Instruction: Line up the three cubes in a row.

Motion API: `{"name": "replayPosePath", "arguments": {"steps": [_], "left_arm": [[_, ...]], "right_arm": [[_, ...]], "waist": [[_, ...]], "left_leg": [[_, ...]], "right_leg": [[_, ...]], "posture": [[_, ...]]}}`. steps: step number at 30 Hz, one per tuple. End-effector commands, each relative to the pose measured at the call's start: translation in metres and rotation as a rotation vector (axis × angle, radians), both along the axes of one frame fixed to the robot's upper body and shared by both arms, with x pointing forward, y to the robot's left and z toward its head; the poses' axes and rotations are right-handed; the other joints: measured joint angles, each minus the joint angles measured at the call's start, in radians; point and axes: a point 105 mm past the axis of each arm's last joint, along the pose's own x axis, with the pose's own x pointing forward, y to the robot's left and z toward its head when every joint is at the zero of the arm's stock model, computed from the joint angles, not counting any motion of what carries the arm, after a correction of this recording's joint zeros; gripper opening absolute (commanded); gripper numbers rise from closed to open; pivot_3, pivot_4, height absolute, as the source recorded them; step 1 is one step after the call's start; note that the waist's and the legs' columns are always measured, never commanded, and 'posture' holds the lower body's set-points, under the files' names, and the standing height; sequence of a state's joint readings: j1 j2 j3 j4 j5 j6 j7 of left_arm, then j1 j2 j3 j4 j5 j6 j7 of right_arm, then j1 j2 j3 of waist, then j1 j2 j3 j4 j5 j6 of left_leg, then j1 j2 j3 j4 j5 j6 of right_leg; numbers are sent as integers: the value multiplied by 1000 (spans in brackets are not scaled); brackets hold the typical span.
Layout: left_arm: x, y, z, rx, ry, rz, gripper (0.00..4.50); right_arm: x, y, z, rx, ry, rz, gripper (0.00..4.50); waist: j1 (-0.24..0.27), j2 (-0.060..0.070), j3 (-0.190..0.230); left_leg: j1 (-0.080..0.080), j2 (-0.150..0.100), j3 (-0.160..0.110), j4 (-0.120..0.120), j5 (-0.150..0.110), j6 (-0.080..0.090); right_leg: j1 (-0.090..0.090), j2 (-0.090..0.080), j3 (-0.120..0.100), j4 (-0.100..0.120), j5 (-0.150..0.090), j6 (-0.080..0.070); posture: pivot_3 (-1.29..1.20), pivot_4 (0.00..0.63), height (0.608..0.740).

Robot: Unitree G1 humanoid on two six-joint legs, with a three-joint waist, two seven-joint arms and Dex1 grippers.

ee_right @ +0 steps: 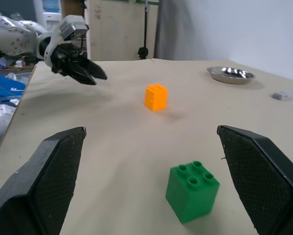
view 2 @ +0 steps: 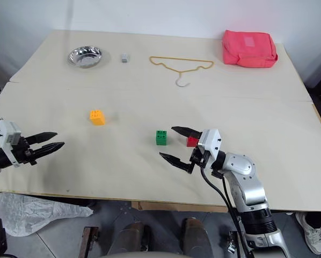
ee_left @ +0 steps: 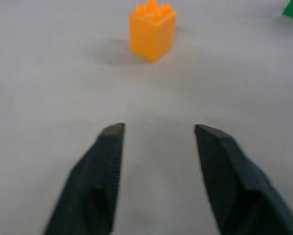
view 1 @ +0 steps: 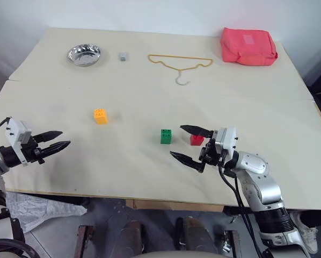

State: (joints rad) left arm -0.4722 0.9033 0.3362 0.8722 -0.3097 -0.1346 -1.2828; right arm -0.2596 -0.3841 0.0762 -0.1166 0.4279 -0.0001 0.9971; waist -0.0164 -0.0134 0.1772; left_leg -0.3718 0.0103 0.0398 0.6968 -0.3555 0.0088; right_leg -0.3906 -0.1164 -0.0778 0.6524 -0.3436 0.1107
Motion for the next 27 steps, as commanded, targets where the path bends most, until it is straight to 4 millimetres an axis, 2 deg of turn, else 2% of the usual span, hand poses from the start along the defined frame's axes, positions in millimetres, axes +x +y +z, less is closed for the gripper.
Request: {"name": "replayPosePath", "arguments": {"steps": [1,3,8,10,14,18,19,21,24,27], "left_arm": [[13,-5,19,40,-81,-12,3806],[22,-10,22,53,-104,-13,4390],[53,-32,19,49,-121,17,4451],[60,-41,11,59,-119,46,4451],[63,-64,17,-69,-218,113,4451],[53,-78,8,-60,-218,285,4451],[53,-81,5,-109,-203,352,4451],[53,-92,-5,-98,-198,447,4451],[60,-102,-4,-107,-223,548,4451],[63,-116,-4,-159,-197,540,4451]], "right_arm": [[-2,-2,14,7,-52,23,4500],[-1,-2,15,3,-55,30,4500],[0,-3,18,-6,-65,26,4500],[0,-5,18,-12,-70,14,4500],[0,-8,19,-13,-80,-6,4500],[-2,-7,19,-11,-79,-8,4500],[-2,-5,19,-8,-77,-6,4500],[-2,-2,18,-6,-71,8,4500],[-3,0,17,-9,-64,25,4500],[-3,-1,18,-12,-63,27,4500]], "waist": [[4,0,0],[8,0,0],[11,0,0],[11,0,0],[-4,0,0],[-15,0,0],[-15,0,0],[-10,0,0],[3,0,0],[14,0,0]], "left_leg": [[0,0,0,0,0,0],[0,0,0,0,0,0],[0,-1,2,0,0,0],[0,-1,2,0,0,1],[0,-1,2,-1,0,1],[0,1,0,-1,0,0],[0,2,0,-1,0,0],[0,2,0,-1,0,-1],[0,1,0,1,0,-1],[0,1,0,1,0,-1]], "right_leg": [[0,0,0,0,0,0],[0,1,-1,0,0,0],[-1,3,-1,1,0,0],[-1,3,-1,1,0,0],[-1,1,-1,1,0,0],[-1,-1,1,0,0,0],[-1,-1,2,-1,0,0],[-1,-1,3,0,0,0],[1,0,3,0,0,0],[0,1,2,-1,1,-1]], "posture": [[0,150,740],[0,150,740],[0,150,740],[0,150,740],[0,150,740],[0,150,740],[0,150,740],[0,150,740],[0,150,740],[0,150,740]]}}
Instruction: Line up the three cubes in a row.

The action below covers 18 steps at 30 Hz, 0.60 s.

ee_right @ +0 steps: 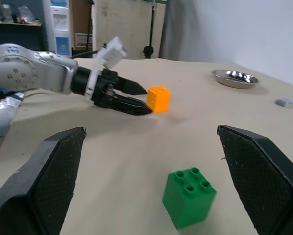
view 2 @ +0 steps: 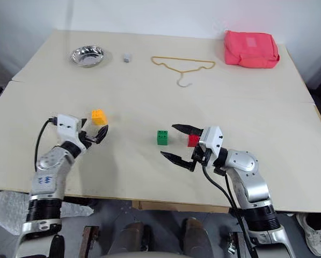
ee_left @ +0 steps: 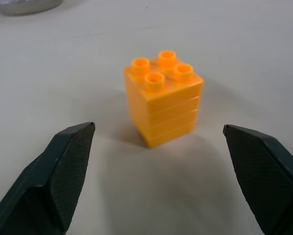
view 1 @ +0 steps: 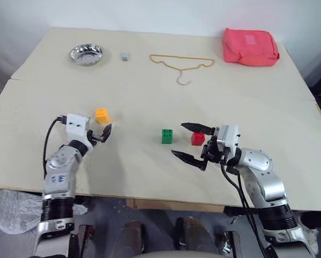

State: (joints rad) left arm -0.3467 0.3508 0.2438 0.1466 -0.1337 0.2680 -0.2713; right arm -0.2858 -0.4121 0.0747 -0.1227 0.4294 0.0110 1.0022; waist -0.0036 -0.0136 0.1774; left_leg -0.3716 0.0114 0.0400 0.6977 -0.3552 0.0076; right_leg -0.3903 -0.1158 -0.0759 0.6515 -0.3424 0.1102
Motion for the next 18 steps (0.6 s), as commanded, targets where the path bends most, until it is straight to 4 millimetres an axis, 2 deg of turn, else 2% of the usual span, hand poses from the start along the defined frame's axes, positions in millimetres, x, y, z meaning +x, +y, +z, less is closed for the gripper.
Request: {"name": "replayPosePath", "arguments": {"steps": [1,3,7,12,18], "left_arm": [[2,-10,18,1,-45,-10,4451],[6,-14,15,21,-31,-3,4451],[13,-9,18,-11,-48,80,4451],[19,-25,16,-10,-36,46,4451],[15,-18,10,-10,-7,66,2683]], "right_arm": [[-5,1,11,18,-39,23,4500],[-5,2,11,18,-35,29,4500],[-7,5,9,18,-27,40,4500],[-7,7,7,24,-19,47,4500],[-9,9,4,28,-13,48,4500]], "waist": [[1,0,0],[2,0,0],[3,0,0],[3,0,0],[2,0,0]], "left_leg": [[0,0,0,0,0,0],[0,0,0,-1,0,0],[0,0,0,-1,0,0],[0,0,0,-1,0,0],[0,0,0,-1,0,0]], "right_leg": [[0,0,0,0,0,0],[0,0,-1,-1,0,0],[0,1,-3,-2,0,0],[1,2,-4,-2,0,0],[1,2,-4,-3,0,0]], "posture": [[0,150,740],[0,150,740],[0,150,740],[0,150,740],[0,150,740]]}}
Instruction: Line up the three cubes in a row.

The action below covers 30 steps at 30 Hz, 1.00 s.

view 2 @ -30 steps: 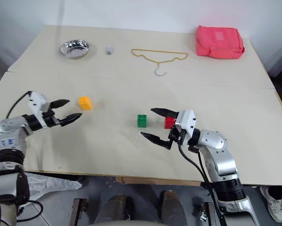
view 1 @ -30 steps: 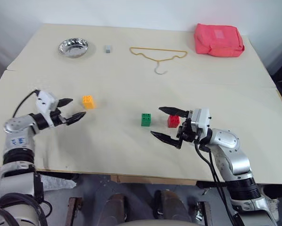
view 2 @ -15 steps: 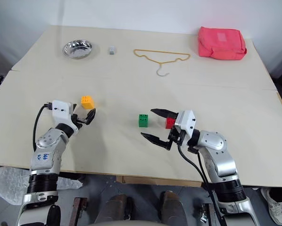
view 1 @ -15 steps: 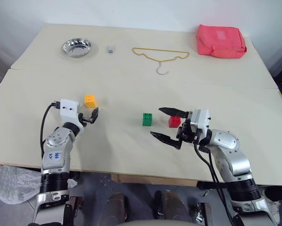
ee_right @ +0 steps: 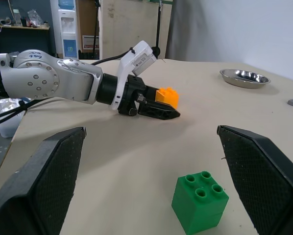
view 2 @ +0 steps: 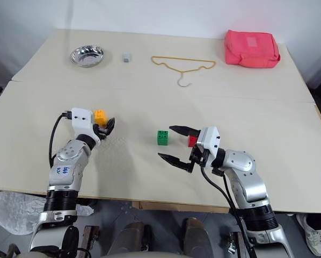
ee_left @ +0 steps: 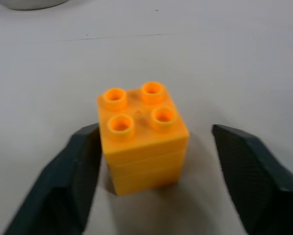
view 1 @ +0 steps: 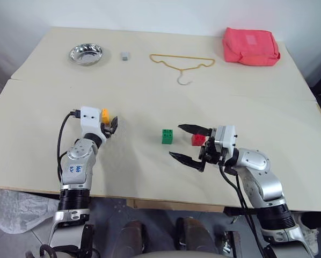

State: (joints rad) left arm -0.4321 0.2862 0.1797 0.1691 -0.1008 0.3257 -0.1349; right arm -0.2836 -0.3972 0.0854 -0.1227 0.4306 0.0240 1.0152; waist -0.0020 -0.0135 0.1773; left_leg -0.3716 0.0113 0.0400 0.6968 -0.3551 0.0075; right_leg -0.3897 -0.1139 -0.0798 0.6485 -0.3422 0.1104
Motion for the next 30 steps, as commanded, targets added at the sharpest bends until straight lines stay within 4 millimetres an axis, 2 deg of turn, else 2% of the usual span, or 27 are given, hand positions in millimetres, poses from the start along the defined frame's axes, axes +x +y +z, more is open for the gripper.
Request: {"name": "replayPosePath", "arguments": {"steps": [1,4,6,7,9,10,13,16,19,23,26,30], "left_arm": [[-4,8,6,9,-15,13,2383],[-6,11,7,10,-16,-1,1555],[-7,12,7,8,-17,-10,1509],[-8,9,10,-17,-22,-83,1509],[-17,0,15,-104,5,-324,1509],[-25,-4,24,-161,-9,-485,1509],[-37,16,29,21,20,-760,1509],[-34,18,40,156,7,-924,1509],[-29,3,46,234,22,-1068,1509],[-20,-27,47,326,24,-1218,1509],[-17,-50,35,363,65,-1303,1509],[-15,-66,19,413,101,-1331,1509]], "right_arm": [[-7,4,7,24,-31,22,4500],[-6,3,6,26,-31,19,4500],[-6,4,6,26,-32,18,4500],[-6,3,6,27,-33,15,4500],[-6,2,7,25,-35,9,4500],[-6,-1,7,24,-35,3,4500],[-8,-10,5,5,-31,-15,4500],[-10,-18,7,-8,-31,-37,4500],[-14,-25,7,-31,-30,-50,4500],[-22,-36,10,-63,-36,-69,4500],[-27,-49,7,-96,-17,-100,4500],[-29,-58,9,-111,-17,-133,4500]], "waist": [[0,0,0],[0,0,0],[0,0,0],[0,0,0],[-1,0,0],[-2,0,0],[-3,1,0],[6,2,1],[21,2,1],[26,2,1],[25,2,2],[12,1,2]], "left_leg": [[0,0,0,0,0,0],[0,0,0,0,0,0],[0,0,0,0,0,0],[0,0,0,0,0,0],[0,0,0,0,0,0],[0,1,0,0,0,0],[0,0,0,0,0,-1],[0,0,2,-1,0,-1],[0,-3,1,0,0,1],[-2,-6,2,0,-1,4],[-3,-10,3,0,-1,6],[-3,-10,6,0,-2,6]], "right_leg": [[0,0,0,0,0,0],[0,0,0,0,0,0],[0,0,0,0,0,0],[0,0,0,-1,0,0],[0,0,0,-1,0,0],[0,0,0,-1,0,0],[0,2,-1,-3,0,-1],[0,4,-1,-4,0,-1],[1,2,-1,-3,1,0],[1,2,-1,-4,2,3],[0,1,-2,-4,2,3],[-2,1,-2,-4,2,4]], "posture": [[0,150,740],[0,150,740],[0,150,740],[0,150,740],[0,150,740],[0,150,740],[0,150,740],[0,150,740],[0,150,740],[0,150,740],[0,150,740],[0,150,740]]}}
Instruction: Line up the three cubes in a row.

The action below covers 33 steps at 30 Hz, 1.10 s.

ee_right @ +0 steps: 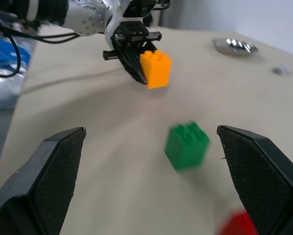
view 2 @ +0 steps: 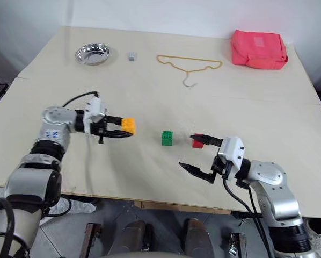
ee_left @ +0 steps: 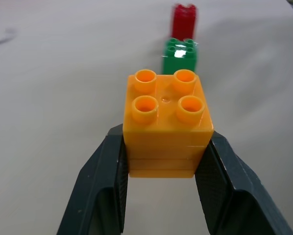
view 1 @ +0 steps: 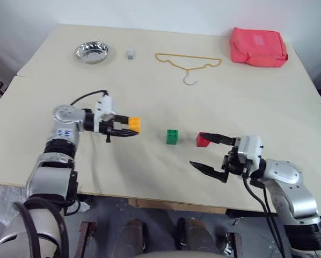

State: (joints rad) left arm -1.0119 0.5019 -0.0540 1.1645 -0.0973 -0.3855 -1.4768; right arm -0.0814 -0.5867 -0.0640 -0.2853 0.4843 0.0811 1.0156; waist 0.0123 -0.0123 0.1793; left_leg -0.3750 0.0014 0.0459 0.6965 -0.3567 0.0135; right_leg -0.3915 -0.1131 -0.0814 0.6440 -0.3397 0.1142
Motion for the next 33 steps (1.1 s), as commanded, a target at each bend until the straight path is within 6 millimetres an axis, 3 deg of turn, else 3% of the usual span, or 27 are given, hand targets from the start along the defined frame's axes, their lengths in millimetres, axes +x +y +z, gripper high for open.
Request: {"name": "replayPosePath", "arguments": {"steps": [1,9,18,25,27,28,33], "left_arm": [[2,-10,-8,55,-14,-24,1509],[12,-29,-15,77,-16,21,1509],[7,-15,-14,111,42,0,1509],[6,-4,-8,90,70,23,3707],[0,9,2,50,40,-10,4281],[-4,15,5,38,31,-23,4446],[-14,53,19,-38,-14,45,4446]], "right_arm": [[-5,-4,16,8,-55,-13,4500],[-9,-7,17,17,-50,-48,4500],[-12,-5,16,18,-38,-55,4500],[-9,-6,15,16,-27,-45,4500],[-4,-14,11,-11,-15,-33,4500],[-2,-18,10,-20,-13,-29,4500],[4,-44,12,-55,15,32,4500]], "waist": [[-6,0,0],[-7,-1,1],[-8,-1,1],[-12,-1,1],[-12,-2,1],[-13,-2,1],[-19,-2,1]], "left_leg": [[0,0,0,0,0,0],[0,5,0,1,0,0],[0,4,0,1,0,1],[0,4,0,1,0,1],[0,4,0,1,0,1],[0,4,0,1,0,1],[0,6,0,1,0,1]], "right_leg": [[0,0,0,0,0,0],[0,-1,0,1,0,0],[0,-1,0,1,1,1],[0,-1,0,1,1,1],[0,-1,0,1,1,1],[0,-1,0,1,1,1],[0,-1,1,1,1,1]], "posture": [[0,150,740],[0,150,740],[0,150,740],[0,150,740],[0,150,740],[0,150,740],[0,150,740]]}}
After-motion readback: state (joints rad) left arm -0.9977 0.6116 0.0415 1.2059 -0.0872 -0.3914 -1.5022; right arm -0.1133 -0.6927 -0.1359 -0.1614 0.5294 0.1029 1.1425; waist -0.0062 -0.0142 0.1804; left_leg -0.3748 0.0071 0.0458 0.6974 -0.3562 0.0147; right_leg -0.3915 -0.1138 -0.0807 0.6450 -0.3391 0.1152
